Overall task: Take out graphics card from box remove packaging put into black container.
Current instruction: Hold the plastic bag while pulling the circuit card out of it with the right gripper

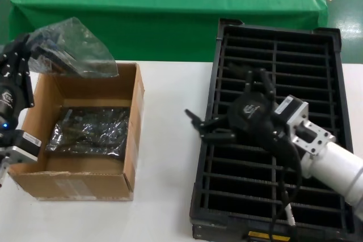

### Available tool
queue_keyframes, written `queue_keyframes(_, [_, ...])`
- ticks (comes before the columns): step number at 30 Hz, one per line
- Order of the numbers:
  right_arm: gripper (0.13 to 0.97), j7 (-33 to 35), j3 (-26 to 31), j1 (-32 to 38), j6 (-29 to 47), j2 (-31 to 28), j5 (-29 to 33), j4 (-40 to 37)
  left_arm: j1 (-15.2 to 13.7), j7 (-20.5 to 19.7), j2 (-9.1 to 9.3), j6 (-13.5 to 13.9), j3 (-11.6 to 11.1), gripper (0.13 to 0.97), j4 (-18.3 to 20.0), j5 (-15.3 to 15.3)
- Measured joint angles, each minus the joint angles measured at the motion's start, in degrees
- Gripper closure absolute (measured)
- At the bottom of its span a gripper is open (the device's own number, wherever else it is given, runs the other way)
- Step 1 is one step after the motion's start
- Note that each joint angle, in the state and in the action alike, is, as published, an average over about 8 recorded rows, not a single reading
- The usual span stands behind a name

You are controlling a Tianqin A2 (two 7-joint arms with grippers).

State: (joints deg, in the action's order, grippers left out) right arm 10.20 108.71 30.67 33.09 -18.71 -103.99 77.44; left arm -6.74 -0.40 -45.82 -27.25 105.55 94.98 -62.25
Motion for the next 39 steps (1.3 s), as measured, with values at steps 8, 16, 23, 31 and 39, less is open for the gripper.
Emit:
queue_keyframes(8, [0.253, 4.4, -1.6, 0.6, 9.6, 2.7, -6.0, -1.2, -3.0, 0.3, 0.13, -4.0, 4.2, 0.958, -4.7, 5.3])
queue_keyframes(16, [0.394, 6.1, -3.3, 0.4, 15.5, 3.7, -10.1, -1.9, -5.5, 2.0, 1.64, -6.7, 8.1, 0.958, -7.6, 9.5])
queue_keyframes(23, [0.469, 6.4, -4.2, 0.5, 18.5, 4.7, -12.0, -4.6, -6.1, 4.7, 3.22, -9.6, 10.6, 0.958, -8.8, 13.1])
queue_keyframes(31, [0.655, 6.9, -4.2, 1.8, 21.3, 6.0, -12.7, -8.5, -5.6, 7.1, 4.64, -11.4, 11.5, 0.958, -9.0, 14.7])
queue_keyframes(39, [0.809, 6.8, -3.9, 3.3, 23.4, 6.8, -12.9, -11.2, -5.3, 10.2, 6.44, -14.5, 12.4, 0.958, -10.9, 17.2])
